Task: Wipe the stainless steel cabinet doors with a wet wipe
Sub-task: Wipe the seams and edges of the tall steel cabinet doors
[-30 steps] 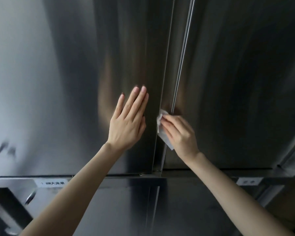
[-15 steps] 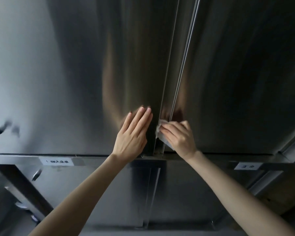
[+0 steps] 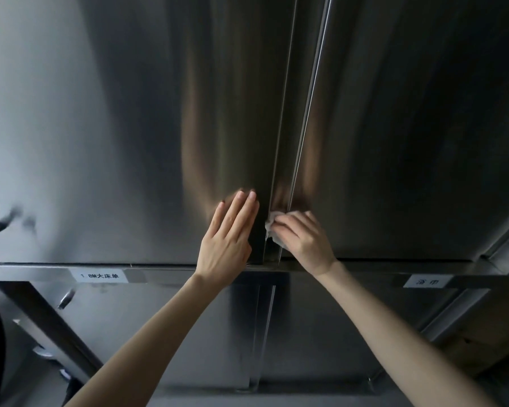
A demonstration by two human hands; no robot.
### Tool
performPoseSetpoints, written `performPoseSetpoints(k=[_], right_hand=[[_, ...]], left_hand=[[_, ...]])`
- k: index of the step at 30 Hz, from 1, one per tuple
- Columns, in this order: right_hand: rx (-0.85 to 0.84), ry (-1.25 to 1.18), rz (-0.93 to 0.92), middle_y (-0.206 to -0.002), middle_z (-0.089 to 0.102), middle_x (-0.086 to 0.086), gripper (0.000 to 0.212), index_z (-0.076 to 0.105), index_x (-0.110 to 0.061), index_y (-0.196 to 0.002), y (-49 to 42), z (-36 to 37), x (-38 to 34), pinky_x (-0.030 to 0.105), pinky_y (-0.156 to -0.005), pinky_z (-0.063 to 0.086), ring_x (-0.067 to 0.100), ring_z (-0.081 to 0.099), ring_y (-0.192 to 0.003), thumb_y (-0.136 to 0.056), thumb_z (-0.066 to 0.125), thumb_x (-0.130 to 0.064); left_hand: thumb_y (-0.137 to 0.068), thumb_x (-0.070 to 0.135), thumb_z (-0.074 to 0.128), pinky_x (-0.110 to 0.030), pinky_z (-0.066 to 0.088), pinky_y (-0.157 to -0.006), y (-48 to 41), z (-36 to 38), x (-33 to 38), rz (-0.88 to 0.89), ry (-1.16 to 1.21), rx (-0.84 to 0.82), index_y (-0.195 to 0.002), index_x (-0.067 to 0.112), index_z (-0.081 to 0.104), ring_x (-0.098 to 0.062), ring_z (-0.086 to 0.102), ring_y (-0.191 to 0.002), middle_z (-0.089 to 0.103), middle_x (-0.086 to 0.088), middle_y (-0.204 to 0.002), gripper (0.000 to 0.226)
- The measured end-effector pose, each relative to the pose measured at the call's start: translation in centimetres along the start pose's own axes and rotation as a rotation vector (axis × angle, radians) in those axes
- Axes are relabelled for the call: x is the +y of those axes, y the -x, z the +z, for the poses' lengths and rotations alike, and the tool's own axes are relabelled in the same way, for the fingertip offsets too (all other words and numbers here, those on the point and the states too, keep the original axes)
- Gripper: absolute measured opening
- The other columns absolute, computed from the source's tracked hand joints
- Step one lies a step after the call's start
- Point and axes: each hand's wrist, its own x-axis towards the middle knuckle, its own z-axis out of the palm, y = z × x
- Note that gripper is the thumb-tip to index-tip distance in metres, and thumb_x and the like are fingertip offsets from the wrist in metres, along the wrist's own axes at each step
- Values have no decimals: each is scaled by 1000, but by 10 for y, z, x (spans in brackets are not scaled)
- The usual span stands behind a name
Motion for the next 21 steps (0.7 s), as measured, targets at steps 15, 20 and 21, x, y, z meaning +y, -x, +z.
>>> performPoseSetpoints(k=[15, 20, 21], right_hand=[[220, -202, 230, -88, 67, 9, 9, 71, 1, -84, 15, -16, 3, 28, -77, 51, 20, 60, -81, -88, 65, -3], [213, -270, 457, -90, 67, 11, 13, 72, 2, -91, 14, -9, -2, 27, -80, 51, 21, 63, -82, -78, 74, 0], [228, -313, 505, -91, 66, 11, 15, 71, 3, -92, 14, -6, -5, 28, -81, 52, 21, 63, -84, -77, 74, 1]], left_hand=[[-82, 6, 53, -44, 10, -122, -19, -35, 7, -107, 38, 44, -147, 0, 37, -26, 13, -148, 19, -10, -159, 67], [-83, 1, 55, -45, 13, -121, -56, -44, 31, -241, 97, 174, -147, -2, 34, -29, 15, -147, 22, -14, -157, 67], [-83, 0, 56, -46, 15, -121, -60, -43, 34, -248, 96, 181, -147, -2, 34, -30, 17, -147, 23, -15, -157, 67]])
